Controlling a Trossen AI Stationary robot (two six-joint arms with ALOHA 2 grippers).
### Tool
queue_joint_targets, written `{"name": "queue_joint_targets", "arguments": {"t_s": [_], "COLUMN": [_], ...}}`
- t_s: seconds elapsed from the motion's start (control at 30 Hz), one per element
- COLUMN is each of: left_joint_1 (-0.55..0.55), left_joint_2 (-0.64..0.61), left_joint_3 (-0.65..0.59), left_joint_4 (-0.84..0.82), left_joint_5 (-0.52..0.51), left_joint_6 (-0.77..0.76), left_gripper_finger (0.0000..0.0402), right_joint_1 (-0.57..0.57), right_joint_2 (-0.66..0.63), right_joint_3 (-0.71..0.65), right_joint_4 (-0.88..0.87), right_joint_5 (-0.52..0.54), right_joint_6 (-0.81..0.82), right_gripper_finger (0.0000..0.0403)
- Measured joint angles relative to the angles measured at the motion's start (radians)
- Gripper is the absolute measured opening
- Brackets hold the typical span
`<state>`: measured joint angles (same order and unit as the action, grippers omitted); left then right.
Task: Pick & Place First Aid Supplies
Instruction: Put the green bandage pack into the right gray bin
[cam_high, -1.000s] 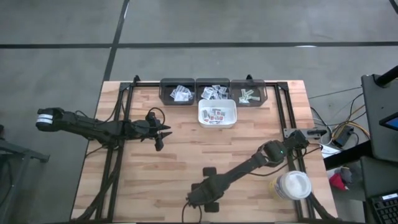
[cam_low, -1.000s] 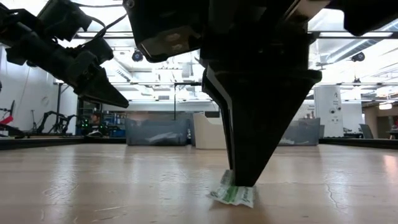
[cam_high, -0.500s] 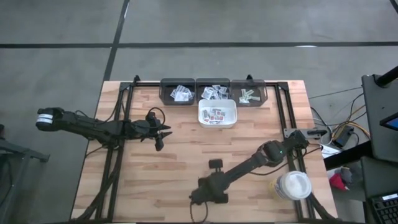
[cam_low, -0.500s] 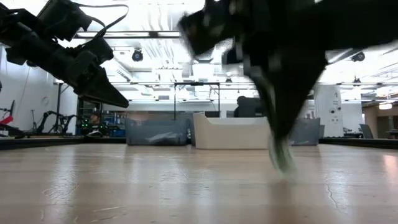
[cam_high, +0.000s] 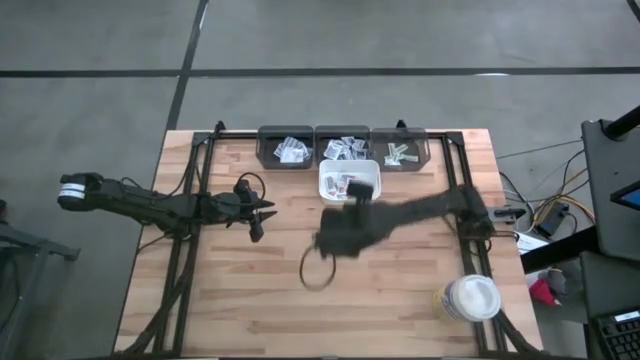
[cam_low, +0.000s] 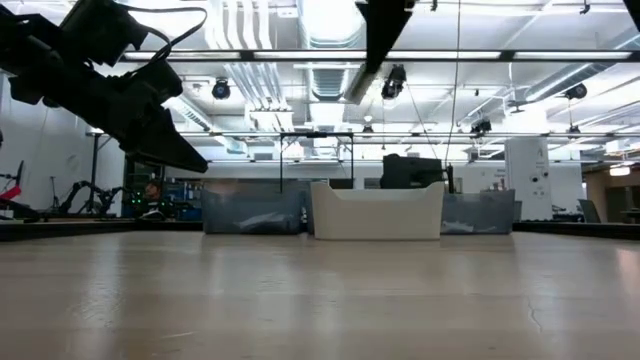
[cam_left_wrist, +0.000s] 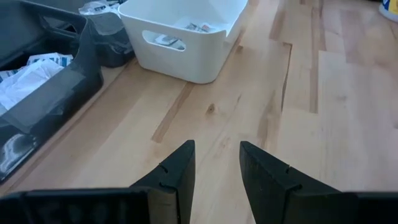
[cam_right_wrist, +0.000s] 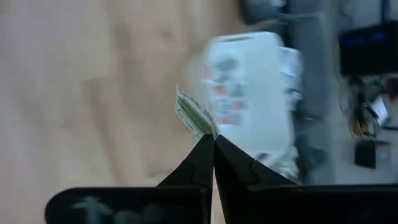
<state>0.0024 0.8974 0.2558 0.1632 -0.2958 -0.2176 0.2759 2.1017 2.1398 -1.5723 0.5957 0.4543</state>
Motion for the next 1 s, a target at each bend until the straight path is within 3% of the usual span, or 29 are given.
{"name": "queue_joint_targets", "arguments": {"t_s": [0.23,0.47,0.73,1.0], "left_joint_1": [0.0,0.0,0.001,0.001], "left_joint_2": [-0.001,-0.06,-0.31,-0.608], "left_joint_3": [0.0,0.0,0.0,0.0], "left_joint_4": [0.006,0.082,-0.014,-0.24], "left_joint_5": [0.067,0.289,0.293,0.239], "left_joint_6": [-0.022,0.015,0.056,0.068], "left_gripper_finger": [0.0124,0.0124,0.0124,0.0124], "right_joint_1": [-0.232,-0.451,-0.653,-0.774], "right_joint_2": [-0.205,-0.388,-0.487,-0.452], "right_joint_3": [-0.176,-0.427,-0.666,-0.764], "right_joint_4": [0.006,0.114,0.363,0.445], "right_joint_5": [0.04,0.027,-0.075,-0.085], "right_joint_6": [-0.007,-0.058,-0.199,-0.143], "right_gripper_finger": [0.0008,0.0008,0.0008,0.0008]}}
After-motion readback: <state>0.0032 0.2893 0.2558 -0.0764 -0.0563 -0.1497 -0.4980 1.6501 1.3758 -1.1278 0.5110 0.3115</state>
